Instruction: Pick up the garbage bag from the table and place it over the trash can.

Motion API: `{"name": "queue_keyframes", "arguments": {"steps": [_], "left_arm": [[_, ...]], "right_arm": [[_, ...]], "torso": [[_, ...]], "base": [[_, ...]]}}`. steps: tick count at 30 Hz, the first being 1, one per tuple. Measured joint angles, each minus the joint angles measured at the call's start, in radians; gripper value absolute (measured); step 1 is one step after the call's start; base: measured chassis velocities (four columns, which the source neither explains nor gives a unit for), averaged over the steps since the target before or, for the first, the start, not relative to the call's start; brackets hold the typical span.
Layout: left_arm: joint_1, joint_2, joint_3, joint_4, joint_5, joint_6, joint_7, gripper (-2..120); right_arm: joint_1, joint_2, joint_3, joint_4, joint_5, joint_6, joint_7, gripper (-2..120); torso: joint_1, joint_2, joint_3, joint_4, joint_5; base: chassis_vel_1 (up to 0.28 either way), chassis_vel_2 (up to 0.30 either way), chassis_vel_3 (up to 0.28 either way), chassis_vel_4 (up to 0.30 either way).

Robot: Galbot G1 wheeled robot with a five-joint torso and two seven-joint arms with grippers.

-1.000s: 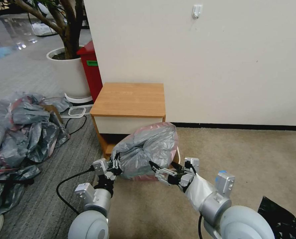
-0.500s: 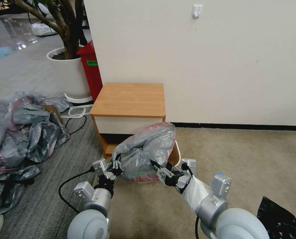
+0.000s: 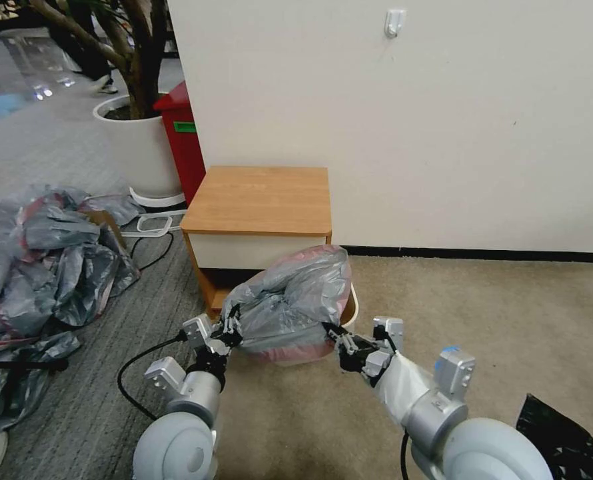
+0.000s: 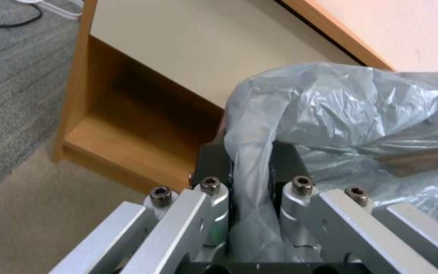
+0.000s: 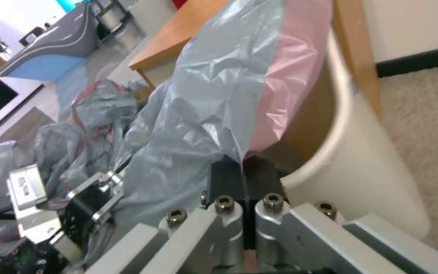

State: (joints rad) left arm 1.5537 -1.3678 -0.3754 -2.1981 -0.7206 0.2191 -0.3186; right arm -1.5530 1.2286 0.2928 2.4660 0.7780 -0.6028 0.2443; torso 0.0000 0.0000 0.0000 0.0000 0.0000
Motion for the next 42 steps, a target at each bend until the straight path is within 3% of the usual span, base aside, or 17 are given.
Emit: {"name": "queue_keyframes", "arguments": {"steps": [10,21,23,29,32,34,42], "left_arm": [[0.002,0.003,-0.024,-0.009,-0.032,0.005,0.000,9],[0.004,0.003,-0.040,-0.016,-0.059,0.009,-0.001,9],[0.003,0.004,-0.045,-0.018,-0.061,0.011,-0.003,9],[-0.006,0.004,-0.052,-0.011,-0.062,0.012,-0.003,9],[-0.019,0.004,-0.057,0.003,-0.062,0.012,-0.006,9],[-0.021,0.004,-0.059,0.004,-0.062,0.012,-0.007,9],[-0.020,0.024,-0.081,0.004,-0.080,0.013,-0.014,9]], "right_arm": [[-0.034,-0.049,0.045,0.011,0.003,0.014,0.006,0],[-0.048,-0.044,0.046,0.013,0.002,0.011,0.013,0],[-0.049,-0.040,0.043,0.020,0.000,0.007,0.032,12],[-0.075,-0.041,0.042,0.034,-0.003,0.046,0.035,26],[-0.102,-0.040,0.051,0.034,-0.007,0.064,0.035,44],[-0.108,-0.040,0.056,0.034,-0.010,0.067,0.036,46],[-0.110,-0.041,0.103,0.035,-0.019,0.123,0.044,80]], "torso": [[0.000,0.000,0.000,-0.0001,0.0000],[0.000,0.000,0.000,0.0000,0.0000],[0.000,0.000,0.000,0.0000,0.0000],[0.000,0.000,0.000,0.0000,0.0000],[0.000,0.000,0.000,0.0000,0.0000],[0.000,0.000,0.000,0.0000,0.0000],[0.000,0.000,0.000,-0.0001,-0.0001]], "base": [[0.000,0.000,0.000,0.000],[0.000,0.000,0.000,0.000],[0.000,0.000,0.000,0.000],[0.000,0.000,0.000,0.000],[0.000,0.000,0.000,0.000],[0.000,0.000,0.000,0.000],[0.000,0.000,0.000,0.000]]}}
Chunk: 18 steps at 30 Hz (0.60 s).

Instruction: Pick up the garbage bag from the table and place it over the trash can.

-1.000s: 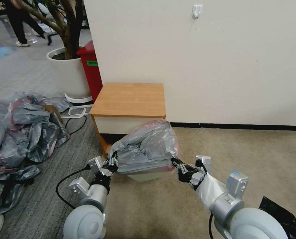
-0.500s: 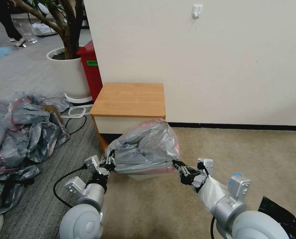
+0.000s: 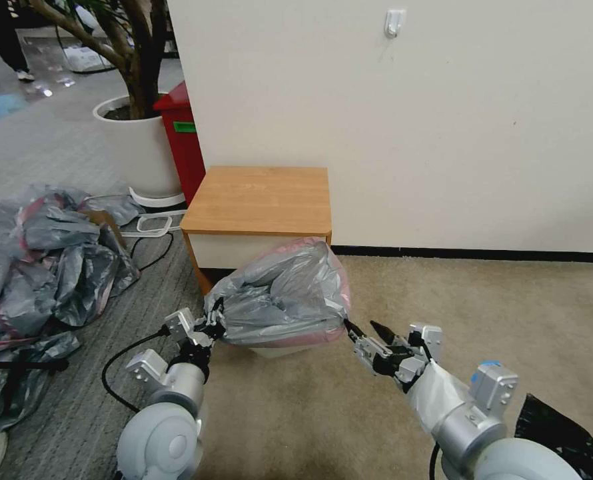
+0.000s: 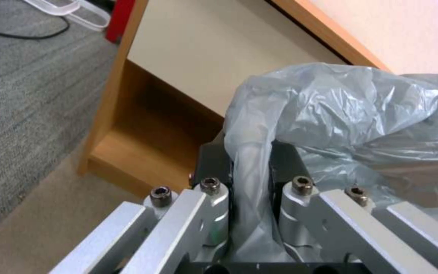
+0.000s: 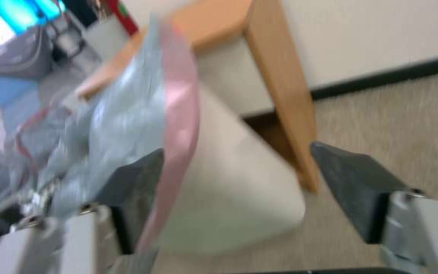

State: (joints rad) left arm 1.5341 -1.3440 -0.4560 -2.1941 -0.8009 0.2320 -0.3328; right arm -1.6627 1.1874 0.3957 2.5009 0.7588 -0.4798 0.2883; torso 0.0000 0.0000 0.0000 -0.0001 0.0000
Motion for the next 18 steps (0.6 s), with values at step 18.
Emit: {"name": "queue_keyframes", "arguments": {"steps": [18], "left_arm": [[0.029,0.003,0.021,-0.039,-0.007,0.002,-0.003,9]], "right_arm": [[0.146,0.218,-0.048,-0.178,0.236,0.263,-0.050,100]], "torso": [[0.000,0.000,0.000,0.0001,0.0000]], "base": [[0.000,0.000,0.000,0.000]]}}
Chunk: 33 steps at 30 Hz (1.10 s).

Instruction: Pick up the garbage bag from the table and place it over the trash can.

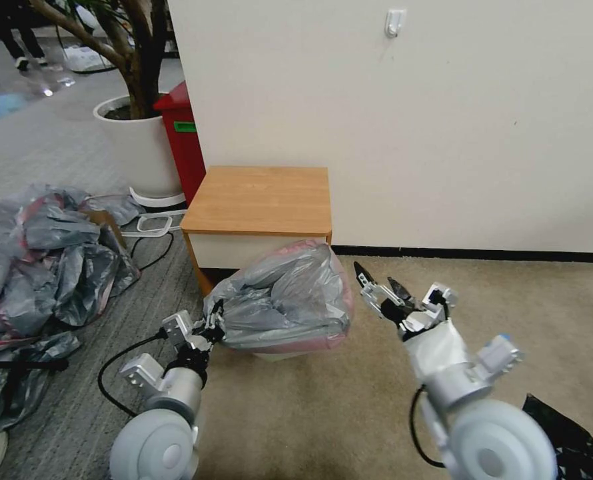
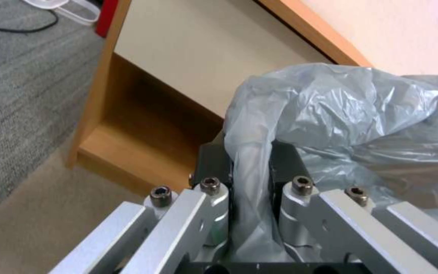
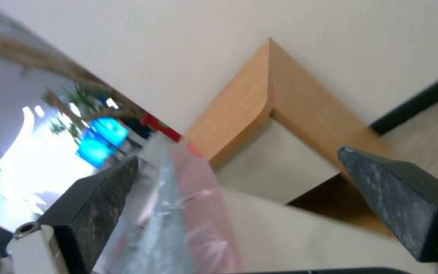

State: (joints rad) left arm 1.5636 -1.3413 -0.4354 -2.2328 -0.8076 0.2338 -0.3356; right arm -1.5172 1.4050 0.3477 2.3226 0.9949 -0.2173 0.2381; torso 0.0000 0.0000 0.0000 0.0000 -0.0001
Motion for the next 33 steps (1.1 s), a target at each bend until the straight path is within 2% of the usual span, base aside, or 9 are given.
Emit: {"name": "queue_keyframes", "arguments": {"steps": [6,11,14,17,20,22,24,26,33], "left_arm": [[-0.003,-0.009,0.016,-0.001,-0.002,0.000,-0.001,9],[-0.007,-0.014,0.027,-0.001,-0.001,0.000,-0.002,9],[-0.007,-0.016,0.030,-0.001,0.000,0.000,-0.002,9],[-0.008,-0.018,0.031,0.000,0.002,0.000,-0.002,9],[-0.008,-0.021,0.033,0.005,0.004,0.000,-0.002,9],[-0.008,-0.022,0.033,0.006,0.004,0.000,-0.002,9],[-0.008,-0.022,0.034,0.006,0.004,0.000,-0.002,9],[-0.008,-0.022,0.035,0.006,0.004,0.000,-0.002,9],[-0.009,-0.022,0.038,0.004,0.004,0.000,-0.002,9]], "right_arm": [[-0.005,0.058,-0.010,-0.006,0.113,0.010,0.003,100],[-0.006,0.093,-0.021,-0.017,0.127,0.006,0.003,100],[-0.003,0.101,-0.023,-0.021,0.127,0.005,0.001,95],[-0.002,0.105,-0.027,-0.021,0.127,0.005,-0.001,86],[0.001,0.117,-0.035,-0.024,0.125,0.003,-0.014,71],[0.002,0.120,-0.037,-0.026,0.124,0.003,-0.018,68],[0.006,0.126,-0.040,-0.032,0.121,0.002,-0.024,56],[0.007,0.127,-0.041,-0.035,0.120,0.002,-0.025,52],[0.017,0.130,-0.042,-0.045,0.118,0.002,-0.028,26]], "torso": [[0.000,0.000,0.000,0.0000,-0.0001],[0.000,0.000,0.000,0.0000,0.0000],[0.000,0.000,0.000,0.0000,0.0000],[0.000,0.000,0.000,0.0000,0.0001],[0.000,0.000,0.000,0.0000,0.0000],[0.000,0.000,0.000,0.0000,0.0000],[0.000,0.000,0.000,0.0000,0.0001],[0.000,0.000,0.000,0.0000,0.0000],[0.000,0.000,0.000,0.0000,0.0000]], "base": [[0.000,0.000,0.000,0.000],[0.000,0.000,0.000,0.000],[0.000,0.000,0.000,0.000],[0.000,0.000,0.000,0.000],[0.000,0.000,0.000,0.000],[0.000,0.000,0.000,0.000],[0.000,0.000,0.000,0.000],[0.000,0.000,0.000,0.000],[0.000,0.000,0.000,0.000]]}}
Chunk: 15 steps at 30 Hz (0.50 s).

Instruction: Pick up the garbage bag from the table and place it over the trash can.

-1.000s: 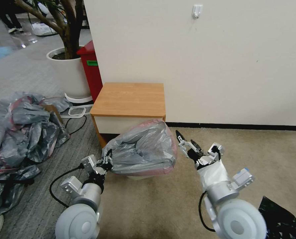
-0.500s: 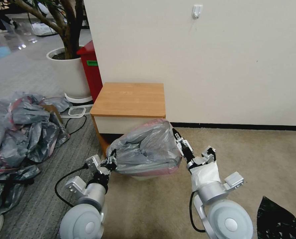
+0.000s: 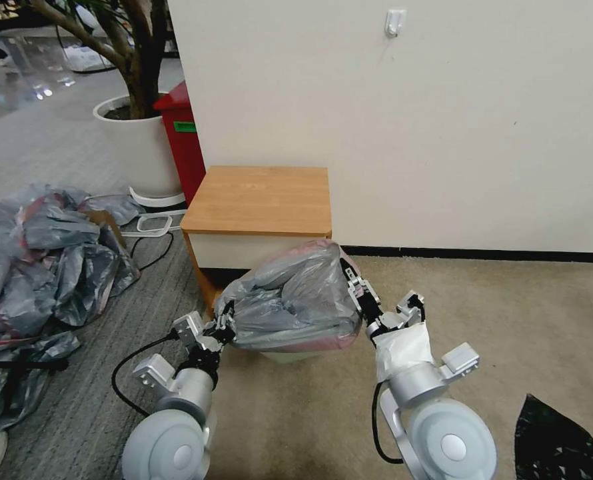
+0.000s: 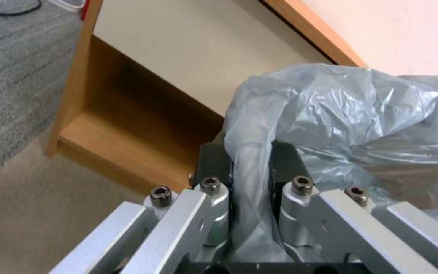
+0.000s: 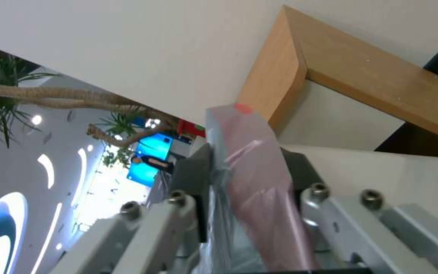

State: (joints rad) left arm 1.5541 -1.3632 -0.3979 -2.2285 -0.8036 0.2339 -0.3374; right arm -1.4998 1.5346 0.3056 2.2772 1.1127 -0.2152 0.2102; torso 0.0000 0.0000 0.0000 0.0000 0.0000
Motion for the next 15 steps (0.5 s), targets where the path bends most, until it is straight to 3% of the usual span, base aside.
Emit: {"name": "queue_keyframes", "arguments": {"steps": [7,15], "left_arm": [[0.002,-0.004,0.005,0.000,0.000,0.000,0.000,9],[0.008,-0.004,0.005,0.000,0.000,0.001,0.003,9]], "right_arm": [[0.005,0.003,0.005,-0.004,-0.001,0.000,0.000,0],[0.013,0.007,0.022,-0.005,-0.001,0.005,0.002,0]], "torso": [[0.000,0.000,0.000,0.0000,0.0000],[0.000,0.000,0.000,-0.0001,0.0000]], "base": [[0.000,0.000,0.000,0.000],[0.000,0.000,0.000,0.000]]}}
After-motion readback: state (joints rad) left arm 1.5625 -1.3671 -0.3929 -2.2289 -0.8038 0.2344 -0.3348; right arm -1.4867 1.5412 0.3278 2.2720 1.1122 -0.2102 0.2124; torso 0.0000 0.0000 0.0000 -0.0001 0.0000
